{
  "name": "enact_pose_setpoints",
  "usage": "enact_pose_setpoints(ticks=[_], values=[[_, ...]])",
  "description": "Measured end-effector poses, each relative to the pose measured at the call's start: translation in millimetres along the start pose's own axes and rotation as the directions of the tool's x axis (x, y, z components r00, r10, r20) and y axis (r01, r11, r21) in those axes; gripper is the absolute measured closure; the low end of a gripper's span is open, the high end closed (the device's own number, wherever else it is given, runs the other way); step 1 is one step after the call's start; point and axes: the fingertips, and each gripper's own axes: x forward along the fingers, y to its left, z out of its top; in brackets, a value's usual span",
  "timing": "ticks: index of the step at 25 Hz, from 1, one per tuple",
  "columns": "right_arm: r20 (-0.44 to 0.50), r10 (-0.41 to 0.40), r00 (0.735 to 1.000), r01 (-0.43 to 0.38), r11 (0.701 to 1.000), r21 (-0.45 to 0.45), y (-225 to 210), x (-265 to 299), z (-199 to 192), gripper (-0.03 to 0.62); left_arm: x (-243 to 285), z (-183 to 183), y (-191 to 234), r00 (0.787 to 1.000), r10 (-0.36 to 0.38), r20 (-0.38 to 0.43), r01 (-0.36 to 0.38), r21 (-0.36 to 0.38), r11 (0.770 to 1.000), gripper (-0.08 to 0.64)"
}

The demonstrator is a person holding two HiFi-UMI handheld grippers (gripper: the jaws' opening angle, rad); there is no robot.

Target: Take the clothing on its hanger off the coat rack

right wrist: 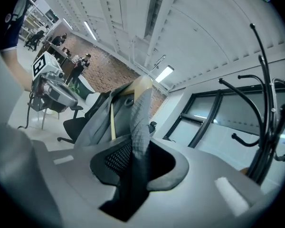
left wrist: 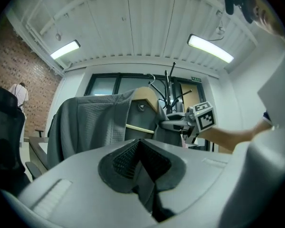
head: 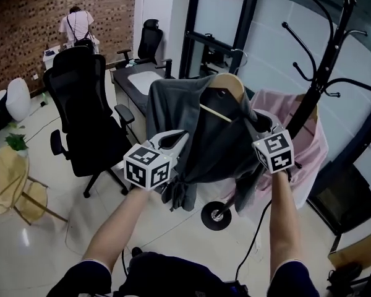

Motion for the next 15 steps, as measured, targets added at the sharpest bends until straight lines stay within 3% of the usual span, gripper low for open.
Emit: enact_pose_setpoints(ticks=[10, 15], values=[[0.091, 0.075, 0.993, -0.077, 0.997, 0.019, 88, 116, 97, 0.502, -109, 23, 132, 0.990, 0.142, -0.002, -0.142, 0.044, 0.989, 0.548], [0.104, 0.084, 0.991, -0.087, 0.996, 0.027, 136, 165, 143, 0.502, -173, 33, 186, 0.975, 0.221, -0.004, -0.221, 0.030, 0.975, 0.548]])
